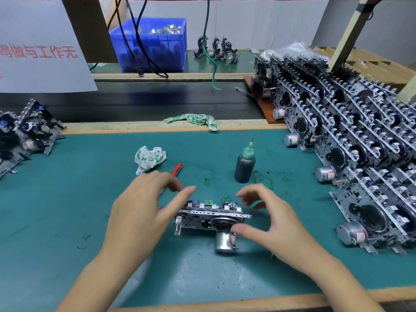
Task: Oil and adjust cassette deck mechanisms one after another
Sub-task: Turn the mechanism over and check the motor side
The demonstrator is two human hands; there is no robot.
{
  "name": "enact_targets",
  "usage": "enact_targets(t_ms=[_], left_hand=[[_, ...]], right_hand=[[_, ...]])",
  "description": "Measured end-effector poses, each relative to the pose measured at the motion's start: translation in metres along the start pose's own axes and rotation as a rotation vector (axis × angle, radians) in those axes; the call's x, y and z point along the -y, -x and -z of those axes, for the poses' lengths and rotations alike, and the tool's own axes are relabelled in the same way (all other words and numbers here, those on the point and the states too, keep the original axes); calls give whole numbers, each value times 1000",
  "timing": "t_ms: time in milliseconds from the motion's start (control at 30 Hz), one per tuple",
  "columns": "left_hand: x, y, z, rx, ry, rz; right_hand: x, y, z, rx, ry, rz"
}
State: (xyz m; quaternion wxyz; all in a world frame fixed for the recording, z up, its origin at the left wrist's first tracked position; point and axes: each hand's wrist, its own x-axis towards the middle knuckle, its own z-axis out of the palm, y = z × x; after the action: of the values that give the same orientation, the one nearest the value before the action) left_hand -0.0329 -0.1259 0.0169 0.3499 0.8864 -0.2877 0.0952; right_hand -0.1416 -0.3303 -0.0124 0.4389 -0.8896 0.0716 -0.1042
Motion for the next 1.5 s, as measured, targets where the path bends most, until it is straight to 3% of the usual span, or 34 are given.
enact_targets(t_ms=[100, 200, 333, 500, 800, 967, 1067, 1200, 1333, 1500], left_hand=[[-8, -4, -5, 107, 237, -160], [-15, -5, -11, 166, 270, -225], [-17, -5, -16, 179, 313, -249], [-17, -5, -20, 175, 362, -216], [-17, -6, -21, 183, 403, -192], [-15, -6, -22, 188, 436, -189], [-14, -5, -23, 178, 438, -213], [-14, -4, -25, 169, 425, -240], [-13, -4, -25, 161, 424, -235], [-14, -3, -26, 145, 440, -230]], right_hand=[[-2, -2, -9, 89, -77, 13], [1, -5, -17, 56, -169, 1], [3, -6, -19, 93, -283, -14], [7, -9, -14, 37, -644, -108], [4, -9, -17, 70, -709, -178], [-1, -4, -15, 116, -467, -55], [-2, -5, -16, 62, -359, -23], [-2, -7, -17, 73, -399, -4], [3, -7, -13, 18, -643, -45], [4, -10, -12, 46, -653, -112]])
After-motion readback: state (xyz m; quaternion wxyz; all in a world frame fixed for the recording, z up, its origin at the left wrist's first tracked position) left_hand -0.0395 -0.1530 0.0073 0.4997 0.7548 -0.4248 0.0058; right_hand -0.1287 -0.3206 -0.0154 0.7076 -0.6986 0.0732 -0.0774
